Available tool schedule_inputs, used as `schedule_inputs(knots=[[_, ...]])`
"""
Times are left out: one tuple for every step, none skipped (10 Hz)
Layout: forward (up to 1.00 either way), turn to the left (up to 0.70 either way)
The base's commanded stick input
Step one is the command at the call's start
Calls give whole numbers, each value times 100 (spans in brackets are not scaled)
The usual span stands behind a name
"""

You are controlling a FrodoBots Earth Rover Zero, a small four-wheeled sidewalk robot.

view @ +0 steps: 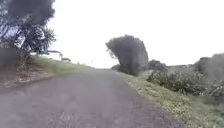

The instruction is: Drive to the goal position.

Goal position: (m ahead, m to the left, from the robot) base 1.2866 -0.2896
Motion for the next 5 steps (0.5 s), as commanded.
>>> schedule_inputs(knots=[[100,1],[100,0],[100,27],[100,27],[100,27]])
